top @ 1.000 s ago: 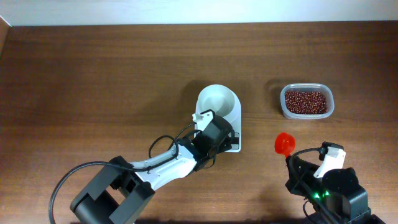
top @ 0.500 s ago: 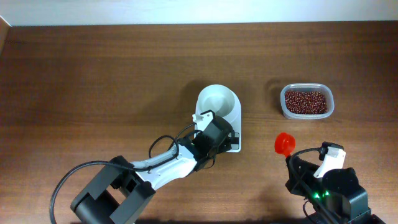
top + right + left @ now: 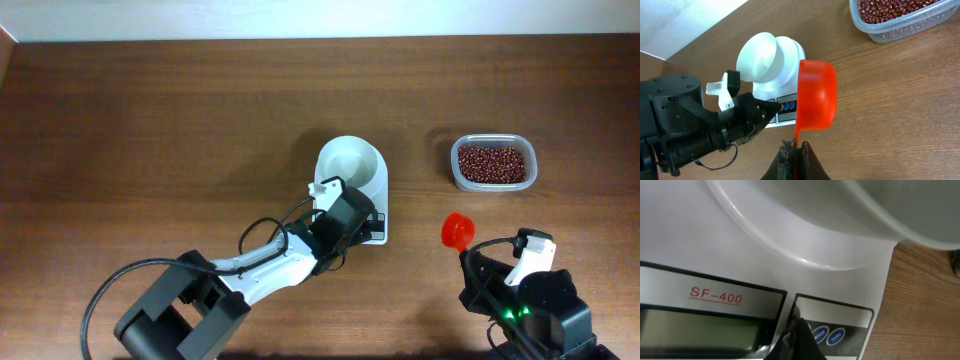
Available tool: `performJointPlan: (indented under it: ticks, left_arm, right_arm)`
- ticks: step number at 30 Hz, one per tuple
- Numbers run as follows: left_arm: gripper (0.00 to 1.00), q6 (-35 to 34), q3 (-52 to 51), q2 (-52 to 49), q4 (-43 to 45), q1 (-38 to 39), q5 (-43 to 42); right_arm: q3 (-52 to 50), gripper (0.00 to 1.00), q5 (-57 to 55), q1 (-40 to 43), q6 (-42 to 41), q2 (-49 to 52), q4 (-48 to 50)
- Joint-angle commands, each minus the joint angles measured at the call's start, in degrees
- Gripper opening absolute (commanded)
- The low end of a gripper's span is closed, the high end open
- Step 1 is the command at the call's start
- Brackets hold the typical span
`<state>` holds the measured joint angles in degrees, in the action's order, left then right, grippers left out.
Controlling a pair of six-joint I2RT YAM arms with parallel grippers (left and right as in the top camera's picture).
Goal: Scoop and weigh 50g on scale
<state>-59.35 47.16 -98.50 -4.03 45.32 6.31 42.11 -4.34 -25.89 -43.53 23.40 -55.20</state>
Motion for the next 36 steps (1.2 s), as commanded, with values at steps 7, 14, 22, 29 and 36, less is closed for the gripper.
performJointPlan:
  ticks: [7,14,22,29,36]
  left_arm:
    - [0.0,5.53,0.63,2.1,0.04,0.17,-10.78]
    - [0.01,20.94,0.63,25.94,-15.67,0.0,-6.29]
    - [0.0,19.26,0.61,26.53,-18.32,0.07,-1.05]
    - [0.0,13.49,0.61,7.76,-8.17,0.5,-1.11]
    - [0.0,13.53,0.61,1.14,-1.4,0.7,-0.83]
  right_arm:
    - [0.96,0.04,-1.11,0.42,0.24,-0.26,0.37]
    - [0.96,0.04,-4.66,0.42,0.24,-0.26,2.75]
    - [0.96,0.04,-9.94,0.42,0.24,-0.17,5.53]
    - [0.96,0.04,-13.35,0.42,0.26,-0.17,6.19]
    - [0.96,0.04,-13.31,0.42,0.26,-0.17,6.16]
